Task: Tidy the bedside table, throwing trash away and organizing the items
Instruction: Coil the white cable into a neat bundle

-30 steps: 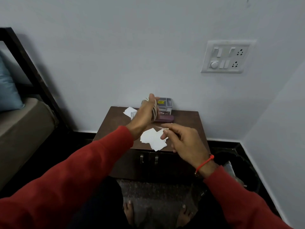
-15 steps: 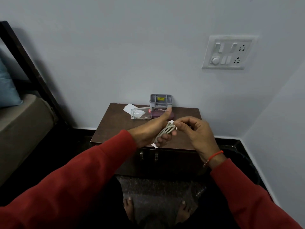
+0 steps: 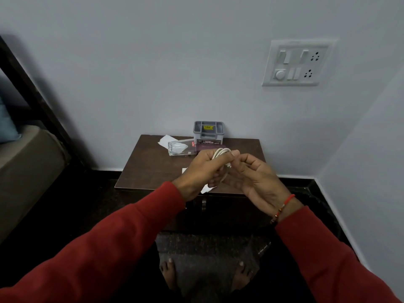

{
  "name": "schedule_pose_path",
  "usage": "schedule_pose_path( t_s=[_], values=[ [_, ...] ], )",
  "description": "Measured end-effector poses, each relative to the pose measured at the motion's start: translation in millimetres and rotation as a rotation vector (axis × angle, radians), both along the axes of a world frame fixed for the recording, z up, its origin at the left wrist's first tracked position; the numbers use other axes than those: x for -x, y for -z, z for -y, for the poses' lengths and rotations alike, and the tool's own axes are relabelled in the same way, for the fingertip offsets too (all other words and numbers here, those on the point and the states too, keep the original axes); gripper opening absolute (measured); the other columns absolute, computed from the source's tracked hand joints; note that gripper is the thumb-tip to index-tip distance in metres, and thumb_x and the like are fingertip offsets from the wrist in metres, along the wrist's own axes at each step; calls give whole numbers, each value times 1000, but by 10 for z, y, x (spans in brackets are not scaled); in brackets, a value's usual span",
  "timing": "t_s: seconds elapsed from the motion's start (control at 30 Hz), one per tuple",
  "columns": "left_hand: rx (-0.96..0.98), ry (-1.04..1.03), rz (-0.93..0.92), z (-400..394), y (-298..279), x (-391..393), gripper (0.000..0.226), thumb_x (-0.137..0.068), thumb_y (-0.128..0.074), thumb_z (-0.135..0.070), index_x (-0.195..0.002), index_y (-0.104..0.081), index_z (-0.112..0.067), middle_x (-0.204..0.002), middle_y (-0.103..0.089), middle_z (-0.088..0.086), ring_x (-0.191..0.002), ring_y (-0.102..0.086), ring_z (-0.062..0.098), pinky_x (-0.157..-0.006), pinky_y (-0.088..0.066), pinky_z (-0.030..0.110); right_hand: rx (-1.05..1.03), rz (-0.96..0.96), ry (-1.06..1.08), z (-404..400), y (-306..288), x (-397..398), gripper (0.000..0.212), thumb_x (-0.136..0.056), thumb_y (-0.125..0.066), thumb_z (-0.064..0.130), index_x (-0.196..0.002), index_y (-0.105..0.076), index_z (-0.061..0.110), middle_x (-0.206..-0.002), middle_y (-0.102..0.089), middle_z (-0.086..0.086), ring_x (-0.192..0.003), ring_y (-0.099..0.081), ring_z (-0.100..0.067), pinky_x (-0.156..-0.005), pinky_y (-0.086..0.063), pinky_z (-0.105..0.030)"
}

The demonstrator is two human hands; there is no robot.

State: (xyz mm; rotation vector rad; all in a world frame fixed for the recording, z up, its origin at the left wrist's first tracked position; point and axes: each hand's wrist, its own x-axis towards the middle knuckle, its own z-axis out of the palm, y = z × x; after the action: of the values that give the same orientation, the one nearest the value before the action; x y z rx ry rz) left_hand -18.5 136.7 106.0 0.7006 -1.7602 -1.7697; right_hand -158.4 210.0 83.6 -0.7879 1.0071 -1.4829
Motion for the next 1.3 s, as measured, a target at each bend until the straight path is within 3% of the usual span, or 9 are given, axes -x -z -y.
schedule_pose_path(
  t_s=[0.1,0.23,0.37,0.57,0.73,0.83,0.97,1.13,1.3],
  values=[
    [-38,103,-35,17,-10,-45,55,-99,-58,-33,-51,-35,-18,-39,-27,-4,-29,-23,8,-35,-21,16,52,-7,-27,-9,50,-44,43,-75,-79,20,-104,-57,-4,-109,-58,-32,-105,-59,-46,-103,-43,-67],
    [-50,19,-25,19,-9,-15,63,-104,-50,-45,-47,-39,-20,-41,-26,-1,-31,-25,11,-38,-24,20,87,-81,113,30,81,-102,44,-58,-93,35,-82,-64,12,-101,-64,-25,-94,-63,-38,-94,-49,-62],
    [-59,-63,49,101,-93,16,68,-100,-51,-57,-46,-43,-17,-42,-37,2,-34,-36,18,-41,-36,24,121,-100,217,103,88,-144,33,-70,-85,28,-87,-60,15,-94,-68,-21,-87,-64,-35,-90,-48,-67],
    [145,-368,161,165,-114,68,67,-93,-60,-62,-55,-58,-6,-44,-51,7,-35,-48,19,-41,-41,24,113,-84,277,280,97,-274,15,-89,-66,6,-103,-62,11,-87,-73,-3,-76,-68,-17,-71,-55,-38],
    [301,-672,128,188,105,111,43,-92,-67,-54,-68,-63,-18,-61,-67,3,-49,-62,15,-45,-55,37,67,-120,351,386,216,-364,20,-88,-72,12,-105,-60,11,-84,-73,-6,-67,-64,-19,-65,-54,-40],
    [428,-546,115,192,277,82,27,-101,-60,-41,-87,-66,-19,-72,-69,3,-62,-67,20,-54,-58,36,58,-245,478,400,307,-334,25,-86,-76,22,-101,-56,23,-78,-72,-9,-63,-66,-20,-64,-57,-45],
    [531,-342,170,162,387,35,20,-104,-58,-28,-112,-73,-17,-77,-72,1,-66,-67,8,-63,-50,15,15,-379,635,397,363,-173,13,-83,-77,22,-89,-66,23,-72,-71,-2,-63,-62,-14,-63,-52,-37],
    [341,-476,112,214,394,-2,17,-103,-59,-19,-111,-74,-17,-91,-78,-2,-66,-75,12,-64,-57,23,56,-376,391,289,326,-178,17,-90,-70,16,-108,-69,17,-97,-75,-9,-79,-67,-15,-67,-56,-33],
    [71,-541,-87,201,393,-59,18,-105,-56,-15,-117,-69,-17,-101,-79,-2,-81,-77,15,-71,-62,29,-4,-342,354,305,323,-106,18,-90,-70,13,-107,-72,16,-98,-74,-19,-69,-66,-24,-65,-56,-40]
  ],
)
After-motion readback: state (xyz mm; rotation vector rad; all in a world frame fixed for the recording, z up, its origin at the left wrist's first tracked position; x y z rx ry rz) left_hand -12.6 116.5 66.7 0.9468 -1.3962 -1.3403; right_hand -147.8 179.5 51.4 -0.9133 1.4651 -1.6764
